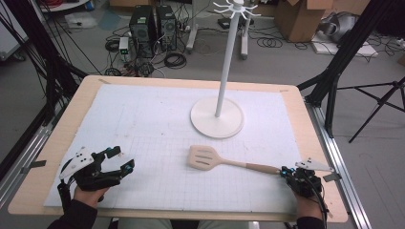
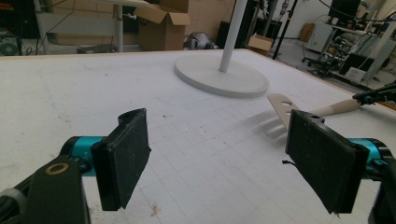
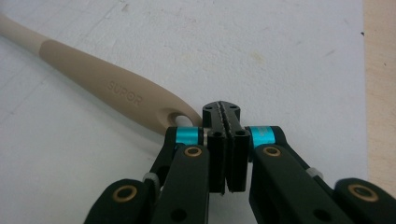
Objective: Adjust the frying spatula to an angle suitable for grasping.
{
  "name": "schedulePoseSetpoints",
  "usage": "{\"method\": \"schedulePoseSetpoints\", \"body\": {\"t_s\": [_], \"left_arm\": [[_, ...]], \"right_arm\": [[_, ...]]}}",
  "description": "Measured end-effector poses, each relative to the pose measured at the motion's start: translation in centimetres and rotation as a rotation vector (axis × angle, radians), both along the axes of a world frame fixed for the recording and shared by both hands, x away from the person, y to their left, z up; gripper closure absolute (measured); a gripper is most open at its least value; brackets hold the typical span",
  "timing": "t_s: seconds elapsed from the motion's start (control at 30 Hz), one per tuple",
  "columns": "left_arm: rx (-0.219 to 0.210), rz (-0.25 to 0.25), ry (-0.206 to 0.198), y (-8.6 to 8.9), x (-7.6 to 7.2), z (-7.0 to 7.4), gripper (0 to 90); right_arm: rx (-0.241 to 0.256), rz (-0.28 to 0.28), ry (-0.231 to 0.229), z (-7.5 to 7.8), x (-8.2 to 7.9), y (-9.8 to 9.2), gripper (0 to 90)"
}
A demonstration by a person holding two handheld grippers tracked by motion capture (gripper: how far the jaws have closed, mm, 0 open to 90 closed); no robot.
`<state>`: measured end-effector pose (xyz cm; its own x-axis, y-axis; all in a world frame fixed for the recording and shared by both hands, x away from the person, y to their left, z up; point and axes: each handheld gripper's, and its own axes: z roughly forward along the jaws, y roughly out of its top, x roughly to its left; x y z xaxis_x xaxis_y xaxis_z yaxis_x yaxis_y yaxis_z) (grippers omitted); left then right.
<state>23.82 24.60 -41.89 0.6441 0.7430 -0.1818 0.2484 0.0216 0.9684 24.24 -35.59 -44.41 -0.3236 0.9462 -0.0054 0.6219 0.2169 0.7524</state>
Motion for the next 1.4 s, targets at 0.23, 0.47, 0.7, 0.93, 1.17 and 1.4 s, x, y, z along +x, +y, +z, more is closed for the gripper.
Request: {"method": "schedulePoseSetpoints", "body": {"t_s": [0.23, 0.47, 0.7, 0.93, 1.17, 1.4], "left_arm": [[0.006, -0.006, 0.003, -0.1, 0.1, 0.0, 21.8], [-0.003, 0.002, 0.003, 0.1, 0.0, 0.0, 21.8], [-0.013, 0.007, -0.001, 0.4, 0.0, 0.1, 21.9], [-0.017, 0.005, 0.002, 0.5, 0.1, 0.1, 21.9], [-0.013, 0.007, 0.0, 0.6, 0.0, 0.1, 22.0], [-0.016, 0.006, -0.002, 0.7, 0.0, 0.1, 22.1]], "right_arm": [[-0.004, 0.011, 0.007, 0.1, 1.2, 0.9, 89.0], [-0.013, 0.081, 0.012, 0.5, 4.0, 4.3, 89.0], [-0.03, 0.123, 0.019, 0.6, 6.6, 8.1, 88.9], [-0.029, 0.156, 0.016, 0.6, 8.0, 10.8, 88.1], [-0.003, 0.171, 0.019, 0.5, 9.4, 13.0, 86.6], [0.026, 0.168, 0.01, 0.3, 10.2, 14.2, 76.2]]}}
